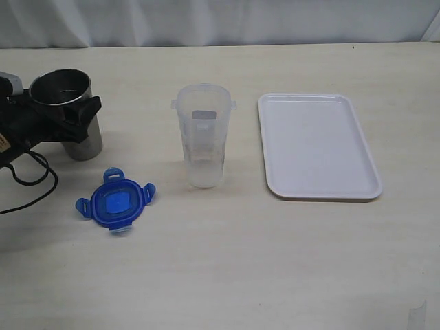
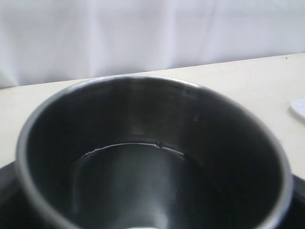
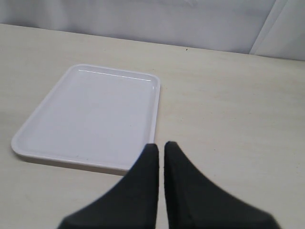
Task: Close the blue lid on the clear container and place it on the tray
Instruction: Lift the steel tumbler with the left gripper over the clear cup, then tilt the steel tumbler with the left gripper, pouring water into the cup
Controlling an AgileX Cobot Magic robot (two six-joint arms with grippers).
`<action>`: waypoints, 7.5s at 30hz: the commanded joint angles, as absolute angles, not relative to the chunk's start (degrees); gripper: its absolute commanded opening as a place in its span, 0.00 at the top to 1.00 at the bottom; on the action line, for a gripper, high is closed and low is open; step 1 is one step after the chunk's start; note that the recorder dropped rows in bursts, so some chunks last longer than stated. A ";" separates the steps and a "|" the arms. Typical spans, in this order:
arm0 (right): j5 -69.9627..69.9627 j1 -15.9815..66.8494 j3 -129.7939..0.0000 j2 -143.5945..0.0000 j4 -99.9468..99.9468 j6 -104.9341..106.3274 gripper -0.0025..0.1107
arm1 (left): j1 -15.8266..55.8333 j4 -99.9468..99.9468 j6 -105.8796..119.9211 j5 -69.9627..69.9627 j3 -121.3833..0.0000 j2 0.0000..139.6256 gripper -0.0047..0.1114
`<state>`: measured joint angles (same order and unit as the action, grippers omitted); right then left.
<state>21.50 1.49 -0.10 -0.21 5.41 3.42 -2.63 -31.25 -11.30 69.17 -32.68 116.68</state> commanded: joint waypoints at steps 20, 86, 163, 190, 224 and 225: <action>21.31 1.35 0.00 0.00 5.04 3.18 0.94 | -0.92 -36.74 -21.83 68.61 -44.90 112.61 0.96; 21.31 1.35 0.00 0.00 5.04 3.18 0.94 | 18.69 -55.88 -16.25 56.25 -63.08 109.95 0.96; 21.31 1.35 0.00 0.00 5.04 3.18 0.94 | 18.57 -54.44 2.05 59.45 -63.08 109.95 0.96; 21.31 1.35 0.00 0.00 5.04 3.18 0.94 | 18.57 -54.21 8.02 59.45 -63.08 109.95 0.96; 21.31 1.35 0.00 0.00 5.04 3.18 0.94 | 18.57 -54.21 18.38 59.04 -63.08 109.95 0.96; 21.31 1.35 0.00 0.00 5.04 3.18 0.94 | 18.57 -54.21 18.38 59.04 -63.08 109.95 0.96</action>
